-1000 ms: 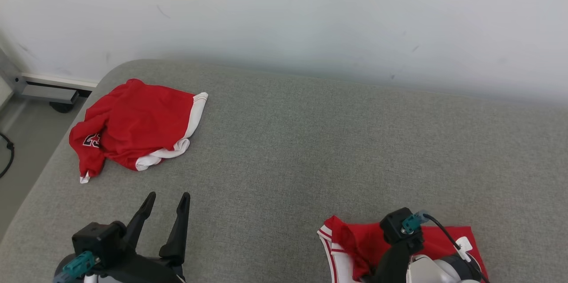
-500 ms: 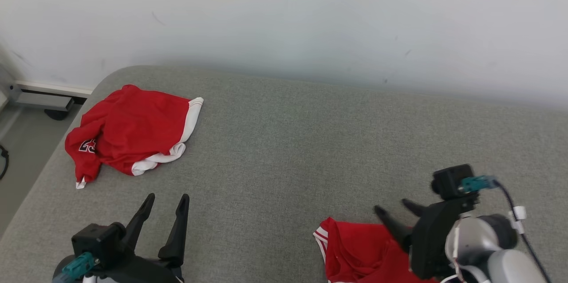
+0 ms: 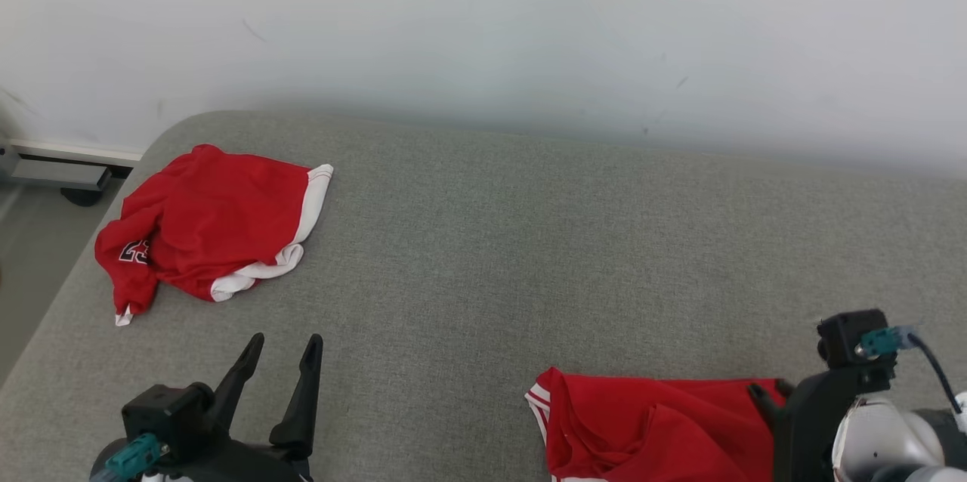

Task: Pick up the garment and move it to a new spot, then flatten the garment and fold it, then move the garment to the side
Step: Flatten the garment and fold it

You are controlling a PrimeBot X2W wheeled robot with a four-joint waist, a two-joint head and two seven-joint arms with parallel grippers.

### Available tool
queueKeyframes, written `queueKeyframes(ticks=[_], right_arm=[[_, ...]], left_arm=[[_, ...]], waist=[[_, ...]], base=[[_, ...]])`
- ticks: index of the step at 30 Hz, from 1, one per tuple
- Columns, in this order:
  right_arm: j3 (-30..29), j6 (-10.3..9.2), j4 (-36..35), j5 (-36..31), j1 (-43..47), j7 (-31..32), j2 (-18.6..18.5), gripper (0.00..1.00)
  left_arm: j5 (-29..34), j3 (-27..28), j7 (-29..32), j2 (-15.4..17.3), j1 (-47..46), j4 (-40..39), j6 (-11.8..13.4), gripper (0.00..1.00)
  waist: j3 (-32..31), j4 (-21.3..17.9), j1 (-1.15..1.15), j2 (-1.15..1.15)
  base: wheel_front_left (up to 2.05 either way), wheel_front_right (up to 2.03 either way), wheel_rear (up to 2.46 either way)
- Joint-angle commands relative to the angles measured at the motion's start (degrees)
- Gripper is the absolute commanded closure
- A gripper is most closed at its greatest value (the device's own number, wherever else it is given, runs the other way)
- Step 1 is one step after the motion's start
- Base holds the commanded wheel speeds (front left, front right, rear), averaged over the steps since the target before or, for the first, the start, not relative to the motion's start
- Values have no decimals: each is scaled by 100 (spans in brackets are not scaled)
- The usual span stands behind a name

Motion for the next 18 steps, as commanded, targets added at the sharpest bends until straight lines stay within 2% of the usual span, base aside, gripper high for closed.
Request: queueKeyframes(ticks=[1, 9, 16, 18], right_arm=[[35, -13, -17, -29, 75, 8, -15, 100], [332, -13, 186, -82, 283, 27, -16, 100], [563, -13, 457, -531, 213, 79, -15, 100], [680, -13, 509, -455, 229, 118, -15, 100]], left_arm=[[-30, -6, 2, 37, -52, -15, -4, 0], [-32, -19, 20, 51, -100, -12, -26, 0], [-37, -40, 34, 37, -174, 5, -31, 0], [-46, -41, 31, 34, -178, 16, -35, 0]], waist=[[17, -4, 0, -1], [80, 16, 0, -1], [128, 114, 0, -1], [133, 138, 0, -1]], base=[[0, 0, 0], [0, 0, 0], [0, 0, 0], [0, 0, 0]])
